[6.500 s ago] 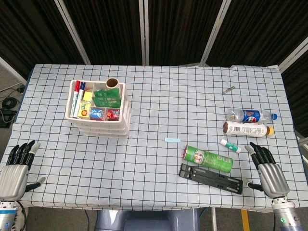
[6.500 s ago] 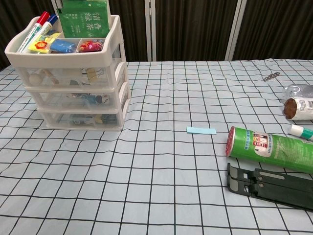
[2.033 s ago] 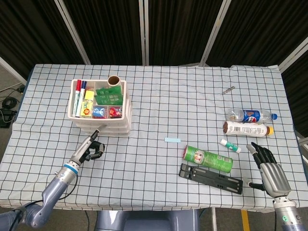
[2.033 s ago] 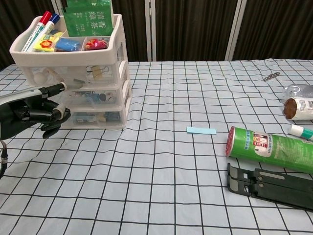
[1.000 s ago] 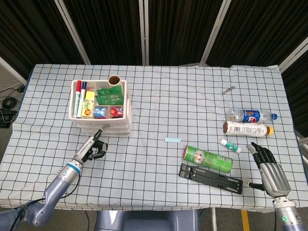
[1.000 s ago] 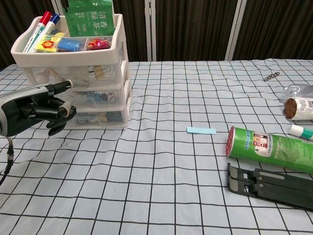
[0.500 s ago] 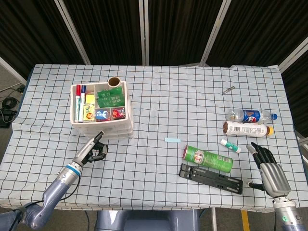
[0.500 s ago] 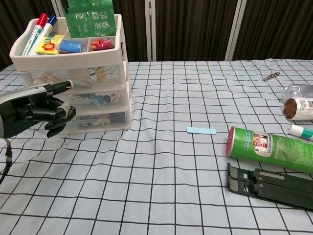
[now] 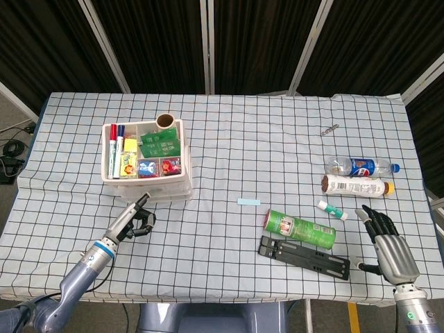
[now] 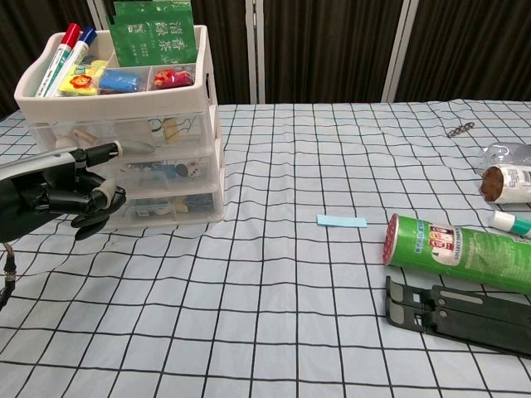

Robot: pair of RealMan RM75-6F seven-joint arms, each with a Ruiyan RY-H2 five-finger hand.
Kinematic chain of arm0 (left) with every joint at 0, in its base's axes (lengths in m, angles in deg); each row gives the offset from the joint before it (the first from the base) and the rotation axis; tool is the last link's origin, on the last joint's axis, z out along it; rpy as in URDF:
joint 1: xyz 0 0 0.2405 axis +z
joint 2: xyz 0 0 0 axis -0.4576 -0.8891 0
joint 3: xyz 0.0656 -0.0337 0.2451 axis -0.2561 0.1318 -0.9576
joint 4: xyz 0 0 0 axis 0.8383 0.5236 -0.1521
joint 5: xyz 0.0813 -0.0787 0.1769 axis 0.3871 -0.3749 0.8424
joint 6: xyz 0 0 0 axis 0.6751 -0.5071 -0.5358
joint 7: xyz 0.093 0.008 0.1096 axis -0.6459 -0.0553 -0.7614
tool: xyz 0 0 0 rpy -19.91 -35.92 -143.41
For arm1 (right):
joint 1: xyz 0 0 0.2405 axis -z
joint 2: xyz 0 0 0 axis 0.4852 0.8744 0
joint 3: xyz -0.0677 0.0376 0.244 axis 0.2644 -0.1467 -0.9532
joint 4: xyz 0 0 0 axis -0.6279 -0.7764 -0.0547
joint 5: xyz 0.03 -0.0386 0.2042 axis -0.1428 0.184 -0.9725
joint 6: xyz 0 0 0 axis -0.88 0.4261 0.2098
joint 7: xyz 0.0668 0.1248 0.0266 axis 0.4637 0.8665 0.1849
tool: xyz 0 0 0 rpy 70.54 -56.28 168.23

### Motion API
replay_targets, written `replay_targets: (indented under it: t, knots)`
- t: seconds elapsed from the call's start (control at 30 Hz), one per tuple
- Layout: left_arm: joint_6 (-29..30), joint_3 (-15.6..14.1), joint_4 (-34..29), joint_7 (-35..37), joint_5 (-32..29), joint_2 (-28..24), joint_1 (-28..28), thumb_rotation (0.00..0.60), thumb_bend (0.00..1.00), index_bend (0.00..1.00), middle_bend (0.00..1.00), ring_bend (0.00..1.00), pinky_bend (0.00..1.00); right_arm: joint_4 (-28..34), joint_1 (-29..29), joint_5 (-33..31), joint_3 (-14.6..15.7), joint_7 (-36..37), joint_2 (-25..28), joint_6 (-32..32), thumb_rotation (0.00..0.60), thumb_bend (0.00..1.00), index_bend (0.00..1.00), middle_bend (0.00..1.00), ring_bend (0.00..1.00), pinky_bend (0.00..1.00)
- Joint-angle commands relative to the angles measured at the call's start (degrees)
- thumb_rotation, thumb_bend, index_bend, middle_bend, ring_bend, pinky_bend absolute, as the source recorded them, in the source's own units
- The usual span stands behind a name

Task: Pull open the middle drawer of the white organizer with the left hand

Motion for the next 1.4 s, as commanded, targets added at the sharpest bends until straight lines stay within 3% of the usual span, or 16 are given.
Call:
replay_targets:
  t: [0.03, 1.4]
  knots:
    - [0.24, -0.09, -0.1, 0.17, 0.19, -0.13, 0.04, 0.6, 0.78, 0.09, 0.8, 0.83, 0.76, 0.03, 0.01, 0.05, 0.02, -0.04, 0.0, -0.01, 0.6, 0.11, 0.04, 0.0, 0.0, 0.0]
    - [4.22, -4.11, -0.54, 1.6, 4.03, -0.52, 1.86, 0.6, 0.78, 0.1, 0.8, 0.83, 0.76, 0.07, 0.08, -0.01, -0.01, -0.09, -0.04, -0.11, 0.6, 0.11, 0.04, 0.0, 0.0, 0.0]
